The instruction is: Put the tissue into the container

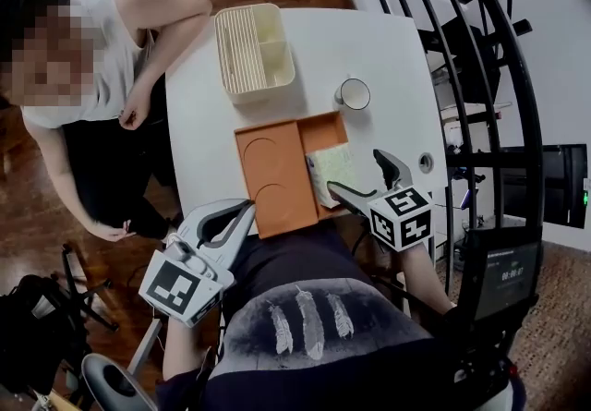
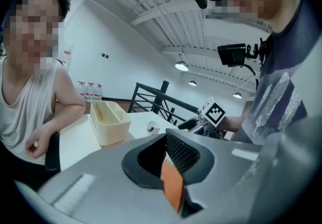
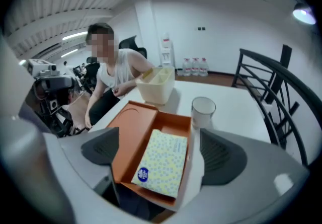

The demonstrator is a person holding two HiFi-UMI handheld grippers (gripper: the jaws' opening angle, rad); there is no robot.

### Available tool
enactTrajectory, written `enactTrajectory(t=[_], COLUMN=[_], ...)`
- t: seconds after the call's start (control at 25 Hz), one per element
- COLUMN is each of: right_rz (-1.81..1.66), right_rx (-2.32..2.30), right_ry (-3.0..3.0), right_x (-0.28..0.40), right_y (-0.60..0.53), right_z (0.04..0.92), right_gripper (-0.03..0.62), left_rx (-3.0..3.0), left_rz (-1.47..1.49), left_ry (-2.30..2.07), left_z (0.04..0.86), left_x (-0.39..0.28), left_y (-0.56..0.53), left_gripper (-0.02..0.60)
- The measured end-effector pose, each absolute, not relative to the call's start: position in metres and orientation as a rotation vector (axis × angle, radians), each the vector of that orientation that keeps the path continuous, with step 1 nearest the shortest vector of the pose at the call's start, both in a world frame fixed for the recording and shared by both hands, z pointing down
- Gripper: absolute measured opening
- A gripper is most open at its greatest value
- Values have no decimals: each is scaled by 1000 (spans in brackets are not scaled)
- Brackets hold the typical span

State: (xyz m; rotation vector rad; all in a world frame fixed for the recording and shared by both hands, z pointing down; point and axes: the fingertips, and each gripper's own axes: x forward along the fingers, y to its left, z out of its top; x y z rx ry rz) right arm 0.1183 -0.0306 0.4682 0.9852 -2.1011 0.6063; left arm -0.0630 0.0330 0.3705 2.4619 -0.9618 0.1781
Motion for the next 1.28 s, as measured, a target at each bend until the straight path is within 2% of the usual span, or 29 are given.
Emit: enactTrajectory(t=[0.08, 0.16, 0.28, 0.4, 0.44, 0.52, 0.56, 1.0, 1.28], right_rz=[504, 419, 326, 252, 244, 279, 317, 643, 447], right_rx=[943, 878, 780, 661, 623, 544, 486, -73, -112], right_ry=[-2217, -2328, -2481, -2641, -2702, -2812, -2853, -3071, -2981], right_x=[105, 91, 79, 70, 67, 65, 66, 75, 86], right_y=[-33, -34, -31, -22, -19, -10, -4, 33, 25], right_z=[443, 419, 384, 349, 337, 317, 312, 294, 308], right_gripper=[484, 478, 411, 310, 232, 30, 3, 3, 3], left_rx=[2477, 2496, 2533, 2563, 2566, 2564, 2566, 2581, 2578], left_rz=[135, 121, 133, 144, 146, 142, 136, 82, 100], left_ry=[-965, -970, -972, -964, -966, -975, -979, -1065, -1125], left_z=[360, 352, 344, 339, 338, 333, 330, 308, 305], left_x=[-63, -59, -47, -33, -29, -22, -18, 14, 19], left_y=[30, 26, 21, 21, 21, 22, 23, 25, 21], left_gripper=[14, 14, 14, 14, 14, 14, 14, 14, 14])
